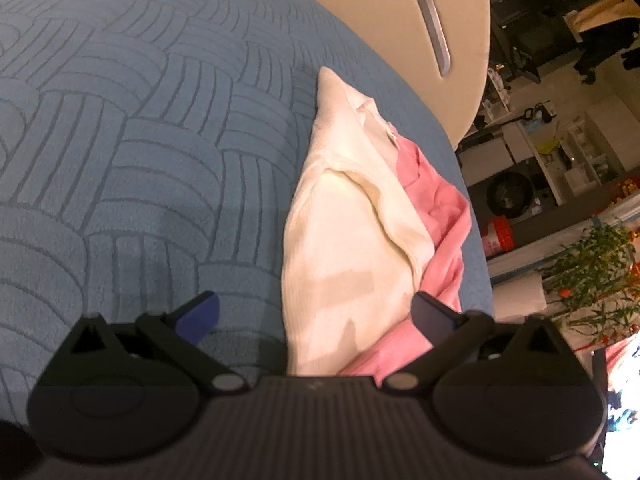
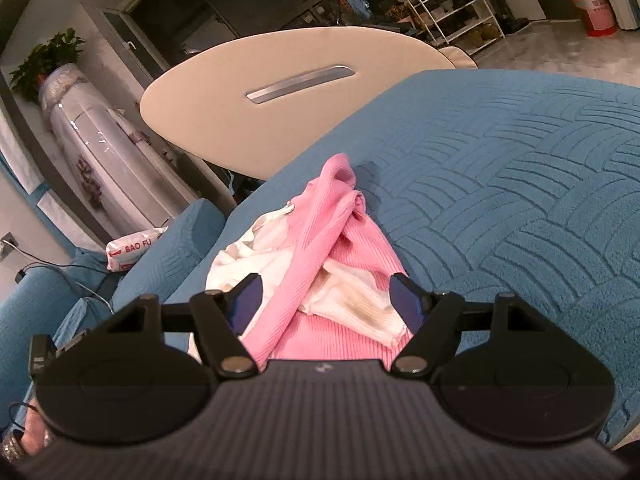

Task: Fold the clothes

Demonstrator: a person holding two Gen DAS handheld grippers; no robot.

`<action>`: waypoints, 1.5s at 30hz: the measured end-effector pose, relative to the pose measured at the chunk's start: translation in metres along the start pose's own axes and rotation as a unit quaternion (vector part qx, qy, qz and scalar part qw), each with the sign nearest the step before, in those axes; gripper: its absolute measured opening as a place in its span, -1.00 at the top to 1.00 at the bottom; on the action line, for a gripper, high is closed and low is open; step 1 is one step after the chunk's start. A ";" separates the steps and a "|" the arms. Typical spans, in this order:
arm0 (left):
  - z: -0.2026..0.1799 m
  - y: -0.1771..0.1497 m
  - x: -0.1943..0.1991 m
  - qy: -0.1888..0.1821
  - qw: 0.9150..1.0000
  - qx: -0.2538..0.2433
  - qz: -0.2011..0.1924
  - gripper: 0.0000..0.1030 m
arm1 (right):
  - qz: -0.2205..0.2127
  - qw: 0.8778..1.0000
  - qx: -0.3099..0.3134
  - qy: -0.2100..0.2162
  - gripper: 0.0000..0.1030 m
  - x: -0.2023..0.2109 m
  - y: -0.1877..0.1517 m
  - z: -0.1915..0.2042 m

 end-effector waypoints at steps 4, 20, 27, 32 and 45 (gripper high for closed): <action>0.001 0.000 -0.001 0.000 1.000 0.004 0.001 -1.00 | -0.002 1.000 -0.012 0.003 -0.43 0.000 0.000 -0.001; 0.002 0.005 -0.006 0.005 1.000 0.004 -0.013 -1.00 | -0.006 0.919 -0.378 0.113 -0.72 -0.022 0.007 -0.056; -0.003 0.023 -0.001 0.030 0.999 -0.017 -0.040 -1.00 | 0.040 0.911 -0.389 0.132 -0.72 -0.040 -0.003 -0.043; -0.043 0.077 0.001 0.032 0.991 -0.067 -0.108 -1.00 | 0.063 0.904 -0.396 0.151 -0.72 -0.052 -0.010 -0.033; -0.083 0.145 -0.091 -0.005 0.990 -0.033 -0.140 -1.00 | 0.091 0.898 -0.411 0.123 -0.72 -0.064 -0.026 -0.039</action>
Point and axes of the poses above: each gripper's, at about its wrist camera, not at the fingertips, and x roughly against the way its jaws point, z to its left, y to its top, the point moved 9 cm from there along -x, roughly the way its jaws point, and after that the axes turned 15 degrees about -z, right-handed, at the moved point
